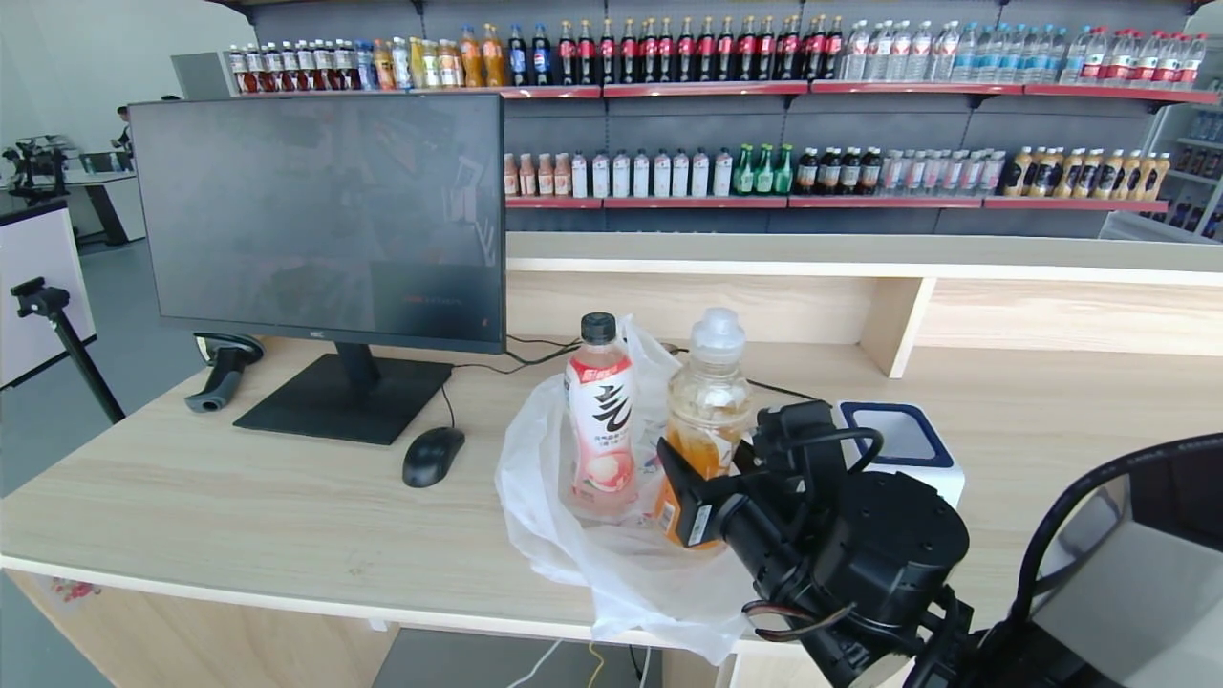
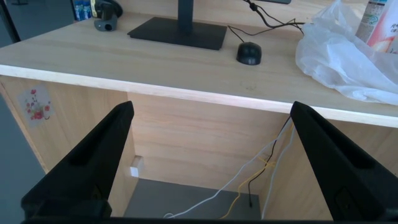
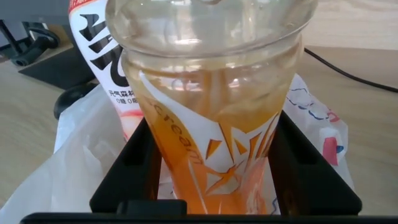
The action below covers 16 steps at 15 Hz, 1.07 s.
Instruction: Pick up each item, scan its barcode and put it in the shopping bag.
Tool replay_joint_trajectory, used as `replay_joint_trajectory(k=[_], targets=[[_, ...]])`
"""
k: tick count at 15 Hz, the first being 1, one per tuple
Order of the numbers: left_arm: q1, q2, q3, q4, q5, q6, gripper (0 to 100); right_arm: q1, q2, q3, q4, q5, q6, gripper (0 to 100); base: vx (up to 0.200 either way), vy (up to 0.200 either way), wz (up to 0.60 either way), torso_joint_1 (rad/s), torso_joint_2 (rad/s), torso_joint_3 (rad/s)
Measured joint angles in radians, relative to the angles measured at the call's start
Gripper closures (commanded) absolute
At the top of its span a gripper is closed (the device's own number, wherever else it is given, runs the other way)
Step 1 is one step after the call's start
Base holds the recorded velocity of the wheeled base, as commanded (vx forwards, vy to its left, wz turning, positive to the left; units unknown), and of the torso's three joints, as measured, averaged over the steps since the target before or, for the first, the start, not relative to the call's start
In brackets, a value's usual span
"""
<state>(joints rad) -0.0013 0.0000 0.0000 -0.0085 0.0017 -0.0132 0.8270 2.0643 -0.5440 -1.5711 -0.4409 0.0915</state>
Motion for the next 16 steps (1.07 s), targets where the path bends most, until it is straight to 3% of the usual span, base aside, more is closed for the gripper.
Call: replay_joint_trajectory(k=[1,2,9,16], targets=[[-0.001,0.0,0.0,0.0,0.0,0.0,0,0.001,0.001,0.001,0.0,0.0,0.0,100,0.0,0.0,0.0,0.0,0.0,0.0],[-0.001,0.0,0.0,0.0,0.0,0.0,0,0.001,0.002,0.004,0.0,0.0,-0.004,0,0.0,0.0,0.0,0.0,0.0,0.0],[0.0,0.0,0.0,0.0,0.001,-0.002,0,0.001,0.003,0.027,0.002,0.0,-0.003,0,0.0,0.0,0.0,0.0,0.0,0.0],[-0.001,0.0,0.0,0.002,0.001,0.0,0,-0.003,-0.151,0.203,0.002,-0.003,0.003,0,0.0,0.0,0.0,0.0,0.0,0.0]])
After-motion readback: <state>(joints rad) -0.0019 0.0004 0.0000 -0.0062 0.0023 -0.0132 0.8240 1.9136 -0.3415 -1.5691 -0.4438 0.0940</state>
